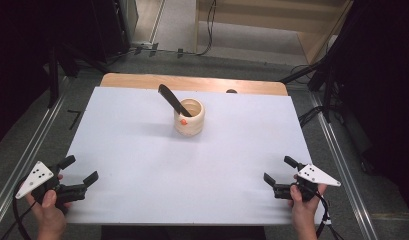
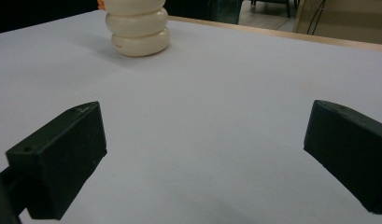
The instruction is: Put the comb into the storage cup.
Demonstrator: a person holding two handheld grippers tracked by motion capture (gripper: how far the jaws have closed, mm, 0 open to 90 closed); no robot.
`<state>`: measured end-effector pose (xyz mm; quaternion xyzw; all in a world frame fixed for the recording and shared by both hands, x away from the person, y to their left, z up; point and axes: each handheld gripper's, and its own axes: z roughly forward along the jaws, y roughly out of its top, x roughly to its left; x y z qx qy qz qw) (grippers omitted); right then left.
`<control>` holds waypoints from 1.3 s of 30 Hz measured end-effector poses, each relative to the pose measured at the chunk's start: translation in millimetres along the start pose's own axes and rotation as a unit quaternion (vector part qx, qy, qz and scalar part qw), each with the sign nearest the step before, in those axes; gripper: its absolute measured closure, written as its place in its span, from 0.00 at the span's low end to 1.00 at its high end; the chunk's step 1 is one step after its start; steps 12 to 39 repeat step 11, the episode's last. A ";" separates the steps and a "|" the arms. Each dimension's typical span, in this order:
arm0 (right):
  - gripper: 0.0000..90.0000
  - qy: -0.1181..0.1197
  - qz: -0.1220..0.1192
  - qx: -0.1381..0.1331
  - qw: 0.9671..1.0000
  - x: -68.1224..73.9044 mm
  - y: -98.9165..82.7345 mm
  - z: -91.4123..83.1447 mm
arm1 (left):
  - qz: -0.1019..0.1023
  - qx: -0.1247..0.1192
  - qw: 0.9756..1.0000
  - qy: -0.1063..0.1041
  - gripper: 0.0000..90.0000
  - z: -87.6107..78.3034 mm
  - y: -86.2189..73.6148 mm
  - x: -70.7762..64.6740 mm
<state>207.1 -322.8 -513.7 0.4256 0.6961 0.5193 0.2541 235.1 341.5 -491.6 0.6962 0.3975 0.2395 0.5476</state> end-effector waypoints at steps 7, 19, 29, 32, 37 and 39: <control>0.00 -0.001 0.001 -0.002 1.000 -0.2 0.4 -0.5 | -0.008 -0.008 1.000 0.012 0.00 -0.1 -1.5 0.7; 0.00 0.005 0.017 -0.007 1.000 -0.7 3.1 -3.6 | -0.006 -0.003 1.000 0.012 0.00 0.8 -1.6 0.2; 0.00 0.005 0.017 -0.007 1.000 -0.7 3.1 -3.6 | -0.006 -0.003 1.000 0.012 0.00 0.8 -1.6 0.2; 0.00 0.005 0.017 -0.007 1.000 -0.7 3.1 -3.6 | -0.006 -0.003 1.000 0.012 0.00 0.8 -1.6 0.2; 0.00 0.005 0.017 -0.007 1.000 -0.7 3.1 -3.6 | -0.006 -0.003 1.000 0.012 0.00 0.8 -1.6 0.2; 0.00 0.005 0.017 -0.007 1.000 -0.7 3.1 -3.6 | -0.006 -0.003 1.000 0.012 0.00 0.8 -1.6 0.2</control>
